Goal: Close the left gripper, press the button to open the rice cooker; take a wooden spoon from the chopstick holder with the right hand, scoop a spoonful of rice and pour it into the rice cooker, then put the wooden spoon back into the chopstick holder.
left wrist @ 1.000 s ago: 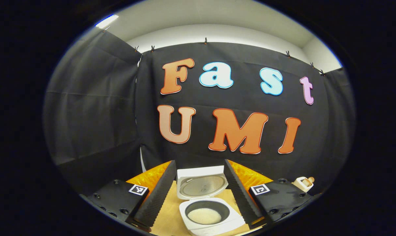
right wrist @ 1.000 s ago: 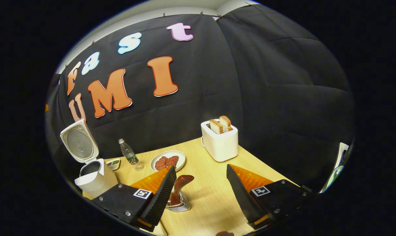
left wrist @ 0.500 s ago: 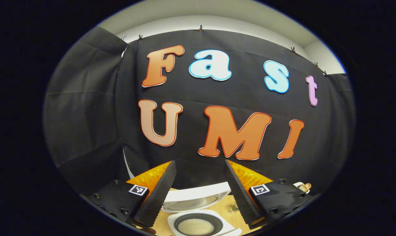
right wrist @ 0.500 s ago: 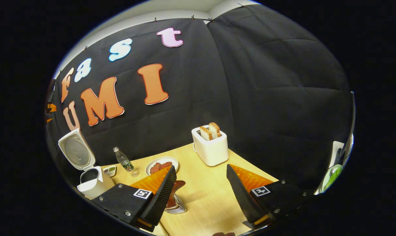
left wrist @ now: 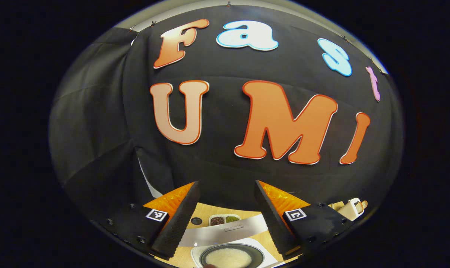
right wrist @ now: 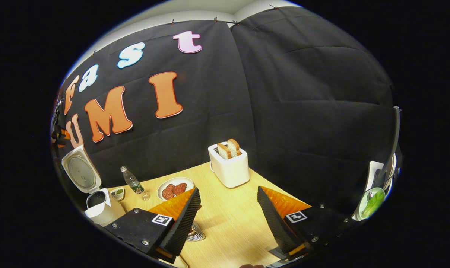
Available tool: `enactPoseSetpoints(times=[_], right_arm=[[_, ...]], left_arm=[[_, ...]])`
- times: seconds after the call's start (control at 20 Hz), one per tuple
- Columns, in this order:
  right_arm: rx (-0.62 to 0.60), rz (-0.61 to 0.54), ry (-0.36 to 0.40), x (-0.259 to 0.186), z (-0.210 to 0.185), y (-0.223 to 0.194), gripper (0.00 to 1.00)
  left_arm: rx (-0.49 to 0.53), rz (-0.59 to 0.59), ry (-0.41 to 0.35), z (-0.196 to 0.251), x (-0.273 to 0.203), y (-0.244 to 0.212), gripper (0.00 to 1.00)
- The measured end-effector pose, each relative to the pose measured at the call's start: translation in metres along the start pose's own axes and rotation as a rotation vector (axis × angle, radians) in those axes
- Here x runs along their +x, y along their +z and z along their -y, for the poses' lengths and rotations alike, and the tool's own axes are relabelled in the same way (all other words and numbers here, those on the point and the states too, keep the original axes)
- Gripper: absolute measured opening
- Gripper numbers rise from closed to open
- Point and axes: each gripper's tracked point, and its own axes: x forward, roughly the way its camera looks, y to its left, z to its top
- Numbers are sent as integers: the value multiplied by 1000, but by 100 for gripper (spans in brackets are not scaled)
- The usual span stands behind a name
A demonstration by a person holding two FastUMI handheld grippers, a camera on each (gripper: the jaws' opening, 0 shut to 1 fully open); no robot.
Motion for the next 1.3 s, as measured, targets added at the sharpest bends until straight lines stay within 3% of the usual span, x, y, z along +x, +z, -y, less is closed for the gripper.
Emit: enactPoseSetpoints(times=[0.5,0.6,1.05,1.3], right_arm=[[-170,71,3,-19,-20,52,95],[-171,96,18,-29,-26,67,95],[-195,169,150,-64,-51,100,94],[-205,159,228,-73,-59,86,95]], left_arm=[[-10,-91,42,-18,19,-50,97],[-15,-61,39,-16,15,-51,100],[-8,-87,-9,8,-47,-90,97],[-41,-160,-28,28,-102,-164,99]])
